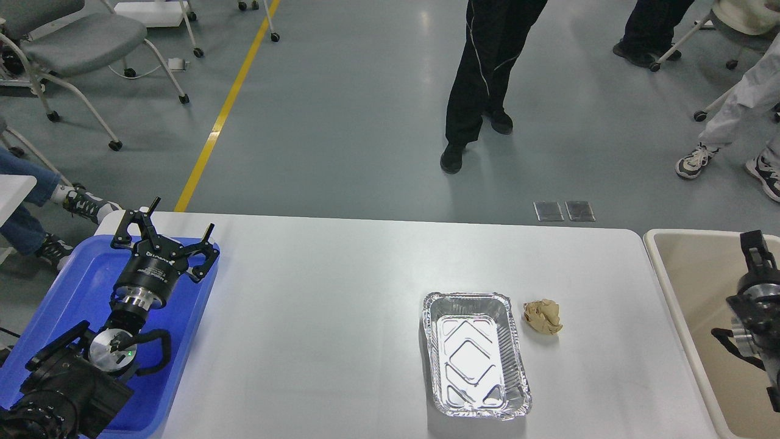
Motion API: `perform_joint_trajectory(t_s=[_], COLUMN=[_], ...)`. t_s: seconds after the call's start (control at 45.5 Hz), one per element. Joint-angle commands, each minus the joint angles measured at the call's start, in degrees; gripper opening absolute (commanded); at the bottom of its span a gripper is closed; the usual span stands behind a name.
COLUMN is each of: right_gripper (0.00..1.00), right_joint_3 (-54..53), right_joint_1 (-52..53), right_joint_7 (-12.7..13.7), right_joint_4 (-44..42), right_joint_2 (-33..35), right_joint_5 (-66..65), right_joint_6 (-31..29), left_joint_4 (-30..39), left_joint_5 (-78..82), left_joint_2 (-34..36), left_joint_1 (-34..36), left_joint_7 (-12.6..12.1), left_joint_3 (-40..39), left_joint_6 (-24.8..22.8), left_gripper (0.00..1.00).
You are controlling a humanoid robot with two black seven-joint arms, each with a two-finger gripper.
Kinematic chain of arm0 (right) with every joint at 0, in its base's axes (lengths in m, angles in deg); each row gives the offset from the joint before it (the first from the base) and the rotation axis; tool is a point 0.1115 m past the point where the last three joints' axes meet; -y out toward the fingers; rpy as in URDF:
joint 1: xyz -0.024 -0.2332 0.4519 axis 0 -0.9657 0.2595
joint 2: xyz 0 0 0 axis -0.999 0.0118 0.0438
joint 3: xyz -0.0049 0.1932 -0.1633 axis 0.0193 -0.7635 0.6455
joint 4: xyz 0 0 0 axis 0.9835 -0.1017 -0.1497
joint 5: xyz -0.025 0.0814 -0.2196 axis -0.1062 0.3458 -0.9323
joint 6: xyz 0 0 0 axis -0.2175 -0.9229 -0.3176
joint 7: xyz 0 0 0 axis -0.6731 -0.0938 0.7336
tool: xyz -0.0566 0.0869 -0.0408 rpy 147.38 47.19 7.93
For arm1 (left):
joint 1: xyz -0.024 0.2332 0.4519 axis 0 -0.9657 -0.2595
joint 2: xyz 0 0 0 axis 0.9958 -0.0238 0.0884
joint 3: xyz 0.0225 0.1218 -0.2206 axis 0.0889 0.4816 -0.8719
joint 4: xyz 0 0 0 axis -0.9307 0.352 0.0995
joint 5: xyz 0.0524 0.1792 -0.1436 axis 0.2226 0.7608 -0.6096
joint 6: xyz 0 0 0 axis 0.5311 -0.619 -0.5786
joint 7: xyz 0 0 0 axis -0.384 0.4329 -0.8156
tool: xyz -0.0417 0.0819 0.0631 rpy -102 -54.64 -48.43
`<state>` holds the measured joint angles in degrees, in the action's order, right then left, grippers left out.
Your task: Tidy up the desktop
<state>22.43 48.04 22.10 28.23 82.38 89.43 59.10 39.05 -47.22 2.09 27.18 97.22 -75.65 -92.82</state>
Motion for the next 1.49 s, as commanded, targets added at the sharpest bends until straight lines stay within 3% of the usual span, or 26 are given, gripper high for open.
perform_joint_trajectory(t_s=[0.0, 0.264, 0.527, 0.659, 0.9, 1.12, 1.471], right_gripper=[1.0, 1.0, 1.0, 1.0, 1.0, 1.0, 1.0], right_joint_3=[-2.8, -25.6, -44.4, -52.9, -69.8, -78.6, -80.2], right_joint_1=[6.1, 12.5, 11.8, 9.8, 4.4, -3.9, -17.0], right_joint_7=[0.0, -0.2, -0.7, -3.7, -6.7, -12.7, -15.8], right_joint_4=[0.2, 4.9, 24.8, 33.8, 40.0, 42.6, 42.3], right_joint_2=[1.1, 8.6, 19.9, 22.9, 21.2, 17.0, 7.4], right_joint_5=[0.4, 0.5, -0.3, -0.6, -7.5, -11.8, -21.0], right_joint_6=[-2.6, -15.2, -20.0, -26.1, -32.6, -35.8, -38.6], left_joint_4=[0.0, 0.0, 0.0, 0.0, 0.0, 0.0, 0.0], left_joint_5=[0.0, 0.0, 0.0, 0.0, 0.0, 0.0, 0.0], left_joint_2=[0.0, 0.0, 0.0, 0.0, 0.0, 0.0, 0.0], left_joint_1=[0.0, 0.0, 0.0, 0.0, 0.0, 0.0, 0.0], left_joint_7=[0.0, 0.0, 0.0, 0.0, 0.0, 0.0, 0.0], left_joint_3=[0.0, 0.0, 0.0, 0.0, 0.0, 0.0, 0.0], left_joint_6=[0.0, 0.0, 0.0, 0.0, 0.0, 0.0, 0.0], left_gripper=[1.0, 1.0, 1.0, 1.0, 1.0, 1.0, 1.0])
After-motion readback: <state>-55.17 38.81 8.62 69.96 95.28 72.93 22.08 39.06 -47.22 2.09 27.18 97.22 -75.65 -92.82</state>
